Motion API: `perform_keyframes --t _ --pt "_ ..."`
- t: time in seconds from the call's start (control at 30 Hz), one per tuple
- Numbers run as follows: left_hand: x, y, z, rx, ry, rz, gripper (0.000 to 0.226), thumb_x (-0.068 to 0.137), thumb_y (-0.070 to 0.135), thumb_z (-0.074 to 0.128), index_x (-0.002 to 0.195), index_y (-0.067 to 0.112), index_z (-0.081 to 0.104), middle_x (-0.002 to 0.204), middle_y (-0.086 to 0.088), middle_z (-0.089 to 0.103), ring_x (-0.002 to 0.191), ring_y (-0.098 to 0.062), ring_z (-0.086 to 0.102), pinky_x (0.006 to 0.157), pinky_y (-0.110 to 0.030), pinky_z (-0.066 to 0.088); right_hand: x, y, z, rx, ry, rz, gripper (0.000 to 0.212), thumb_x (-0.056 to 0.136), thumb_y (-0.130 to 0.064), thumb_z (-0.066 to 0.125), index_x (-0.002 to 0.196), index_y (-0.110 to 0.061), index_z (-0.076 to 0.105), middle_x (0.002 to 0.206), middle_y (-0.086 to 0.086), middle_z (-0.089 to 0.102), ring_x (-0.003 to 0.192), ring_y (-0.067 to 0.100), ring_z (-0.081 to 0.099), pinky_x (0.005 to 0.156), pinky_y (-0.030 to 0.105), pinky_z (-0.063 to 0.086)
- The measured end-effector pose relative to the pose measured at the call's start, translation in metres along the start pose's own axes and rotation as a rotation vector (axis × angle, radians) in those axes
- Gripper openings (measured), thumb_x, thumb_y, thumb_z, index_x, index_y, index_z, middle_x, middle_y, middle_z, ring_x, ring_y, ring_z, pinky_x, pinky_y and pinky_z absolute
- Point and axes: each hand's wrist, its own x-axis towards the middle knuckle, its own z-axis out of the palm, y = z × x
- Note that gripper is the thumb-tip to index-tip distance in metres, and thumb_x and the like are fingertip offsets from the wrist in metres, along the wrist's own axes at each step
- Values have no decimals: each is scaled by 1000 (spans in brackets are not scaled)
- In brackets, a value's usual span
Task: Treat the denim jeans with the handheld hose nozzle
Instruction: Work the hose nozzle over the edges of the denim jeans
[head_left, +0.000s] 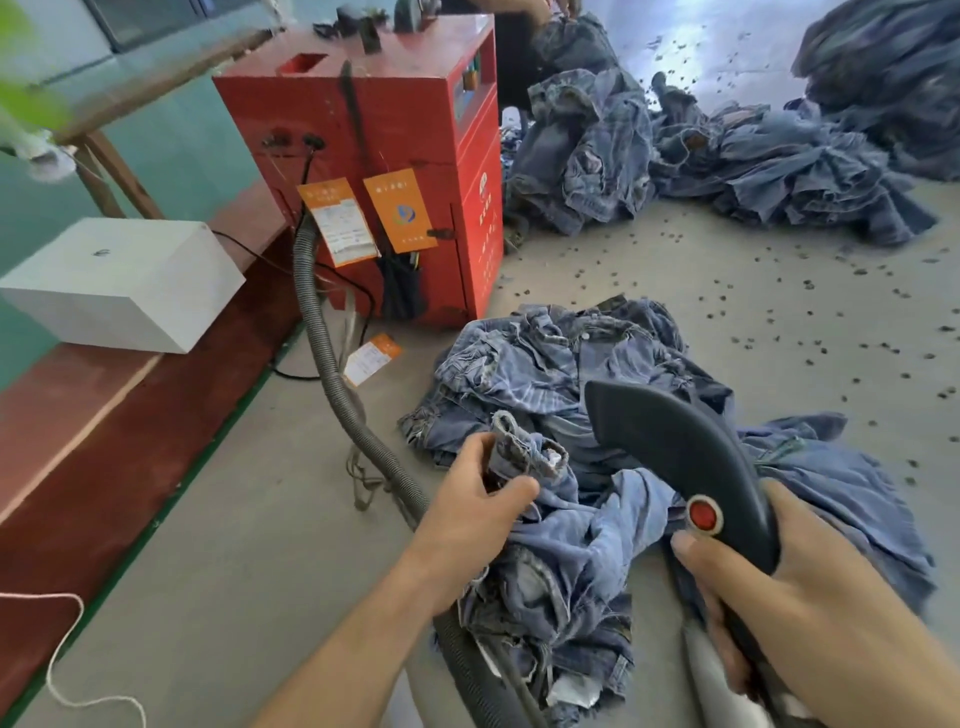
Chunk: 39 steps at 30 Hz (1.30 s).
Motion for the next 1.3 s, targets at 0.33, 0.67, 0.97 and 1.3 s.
perform_keyframes --t 0.33,0.67,0.97,1.3 --pt "-5 5 -2 -181 51 2 43 86 19 54 127 34 60 107 -5 73 97 -26 66 94 -53 55 -10 14 14 -129 -48 28 24 90 -45 72 98 -34 53 74 -23 66 57 1 63 50 16 41" --pt "-7 3 1 -220 -231 132 45 97 -1 57 128 29 71 122 -5 74 115 -17 67 103 -32 53 5 -16 29 -220 -10 -110 25 96 -50 63 95 -41 40 63 -1 65 53 10 64 44 25 47" --pt "-5 -1 8 92 20 177 50 103 6 51 137 40 64 109 8 73 92 -2 58 93 -28 46 2 -18 31 -138 -125 -69 22 95 -50 64 94 -35 47 60 1 67 43 12 56 47 28 46" --pt "-5 -11 4 -64 24 103 48 98 10 55 137 35 66 114 9 76 107 -9 66 101 -29 54 1 -14 27 -64 -165 -56 22 93 -50 64 95 -32 52 56 0 65 40 10 56 43 22 46"
